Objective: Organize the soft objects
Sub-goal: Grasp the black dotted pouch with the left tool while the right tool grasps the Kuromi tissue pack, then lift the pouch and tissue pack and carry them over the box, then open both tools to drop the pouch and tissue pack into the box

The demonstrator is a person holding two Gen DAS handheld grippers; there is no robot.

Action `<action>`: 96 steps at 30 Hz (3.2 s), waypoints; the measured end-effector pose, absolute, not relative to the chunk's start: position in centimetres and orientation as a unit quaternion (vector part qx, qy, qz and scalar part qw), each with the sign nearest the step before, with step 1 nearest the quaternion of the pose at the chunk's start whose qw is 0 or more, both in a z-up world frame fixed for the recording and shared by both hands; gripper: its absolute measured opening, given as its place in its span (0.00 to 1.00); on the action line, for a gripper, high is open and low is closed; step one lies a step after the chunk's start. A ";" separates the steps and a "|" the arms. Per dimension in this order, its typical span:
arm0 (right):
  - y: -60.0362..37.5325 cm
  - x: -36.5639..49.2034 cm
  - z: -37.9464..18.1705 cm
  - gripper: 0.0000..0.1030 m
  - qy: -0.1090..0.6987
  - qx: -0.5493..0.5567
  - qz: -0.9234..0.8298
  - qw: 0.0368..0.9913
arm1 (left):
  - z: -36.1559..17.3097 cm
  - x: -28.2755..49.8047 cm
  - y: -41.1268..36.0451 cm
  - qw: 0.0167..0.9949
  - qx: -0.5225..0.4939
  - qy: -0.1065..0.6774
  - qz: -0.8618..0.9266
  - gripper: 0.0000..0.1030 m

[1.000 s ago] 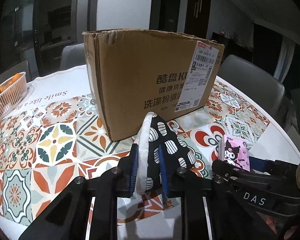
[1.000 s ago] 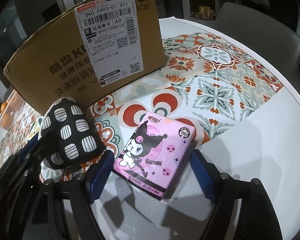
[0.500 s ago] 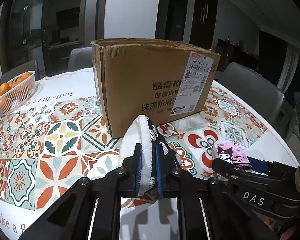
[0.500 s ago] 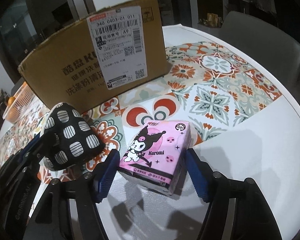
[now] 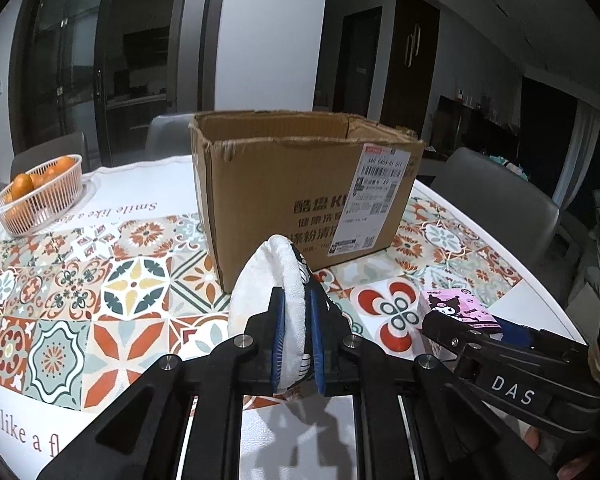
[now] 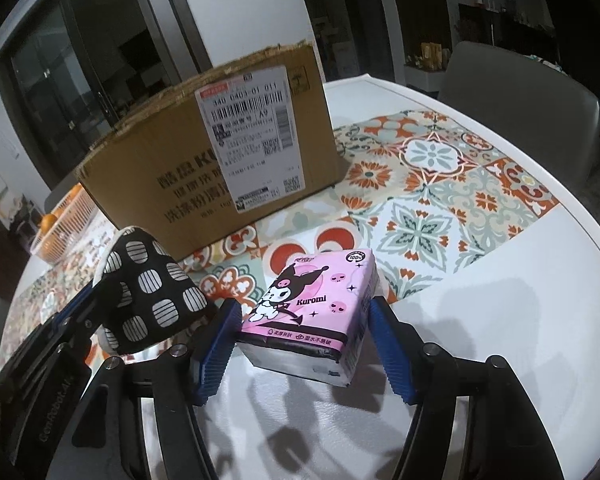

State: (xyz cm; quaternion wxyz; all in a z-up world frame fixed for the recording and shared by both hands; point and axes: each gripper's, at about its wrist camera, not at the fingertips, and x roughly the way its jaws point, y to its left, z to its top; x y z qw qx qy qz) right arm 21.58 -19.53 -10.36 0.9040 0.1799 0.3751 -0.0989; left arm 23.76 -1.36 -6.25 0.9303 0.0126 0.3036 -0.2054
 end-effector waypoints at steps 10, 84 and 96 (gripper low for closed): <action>-20.2 20.6 -8.2 0.64 0.336 0.196 -0.088 0.917 | -3.5 22.5 -1.6 0.940 0.011 0.274 -0.204 0.13; -22.8 31.0 4.3 0.64 0.125 0.223 -0.008 0.967 | 5.6 31.7 -4.1 0.975 0.027 0.131 -0.179 0.13; -23.1 35.1 2.0 0.64 0.155 0.209 -0.003 0.966 | 3.4 35.2 -5.6 0.969 0.038 0.168 -0.176 0.13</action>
